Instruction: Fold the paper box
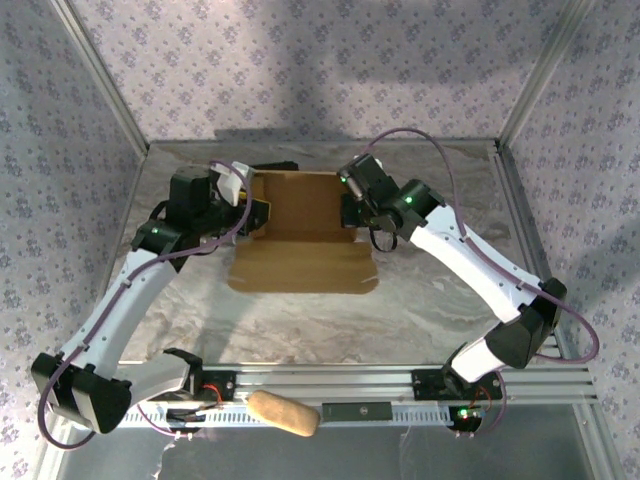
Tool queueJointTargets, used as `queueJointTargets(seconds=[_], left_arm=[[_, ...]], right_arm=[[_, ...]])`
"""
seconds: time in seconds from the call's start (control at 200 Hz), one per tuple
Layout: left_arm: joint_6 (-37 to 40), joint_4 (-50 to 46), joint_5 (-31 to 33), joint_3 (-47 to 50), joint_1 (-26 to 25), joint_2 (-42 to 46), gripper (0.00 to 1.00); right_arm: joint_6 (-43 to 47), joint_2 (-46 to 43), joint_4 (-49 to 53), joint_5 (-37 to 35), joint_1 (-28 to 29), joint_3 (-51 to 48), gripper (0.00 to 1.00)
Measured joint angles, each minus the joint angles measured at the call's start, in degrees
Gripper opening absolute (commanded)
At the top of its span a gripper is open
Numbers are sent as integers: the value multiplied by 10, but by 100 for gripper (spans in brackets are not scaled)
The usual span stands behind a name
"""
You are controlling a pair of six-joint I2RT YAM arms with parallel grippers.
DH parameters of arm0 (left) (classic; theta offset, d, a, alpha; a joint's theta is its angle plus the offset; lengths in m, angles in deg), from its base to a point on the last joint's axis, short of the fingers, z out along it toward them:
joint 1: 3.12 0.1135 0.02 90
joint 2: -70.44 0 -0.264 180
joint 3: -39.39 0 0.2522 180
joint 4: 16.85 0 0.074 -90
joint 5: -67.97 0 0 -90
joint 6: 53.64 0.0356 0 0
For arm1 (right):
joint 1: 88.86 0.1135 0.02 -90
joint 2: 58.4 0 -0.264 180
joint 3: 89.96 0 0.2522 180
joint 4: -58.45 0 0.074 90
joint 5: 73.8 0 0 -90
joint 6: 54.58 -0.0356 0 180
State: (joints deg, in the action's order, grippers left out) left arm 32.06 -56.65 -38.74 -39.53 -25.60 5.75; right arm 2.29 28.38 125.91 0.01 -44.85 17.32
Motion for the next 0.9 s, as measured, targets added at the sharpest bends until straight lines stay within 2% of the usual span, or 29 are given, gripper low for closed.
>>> queueJointTargets(seconds=[0.115,0.195,0.235,0.315,0.37,0.675,0.9], left_arm=[[5,4,2,0,-3,0,31],[8,6,4,0,-3,0,30],[8,6,4,0,-3,0,33],[10,6,6,0,-6,0,47],[7,7,9,0,-10,1,51],[7,5,9,5,-23,46,52],[8,1,-36,7,-4,57,51]], right_arm=[[1,0,-1,7,1,0,0],[1,0,-1,8,1,0,0],[1,0,-1,8,1,0,0],[1,0,0,6,1,0,0],[1,0,1,6,1,0,0],[1,0,12,4,-6,0,0],[1,0,12,6,-10,0,0]])
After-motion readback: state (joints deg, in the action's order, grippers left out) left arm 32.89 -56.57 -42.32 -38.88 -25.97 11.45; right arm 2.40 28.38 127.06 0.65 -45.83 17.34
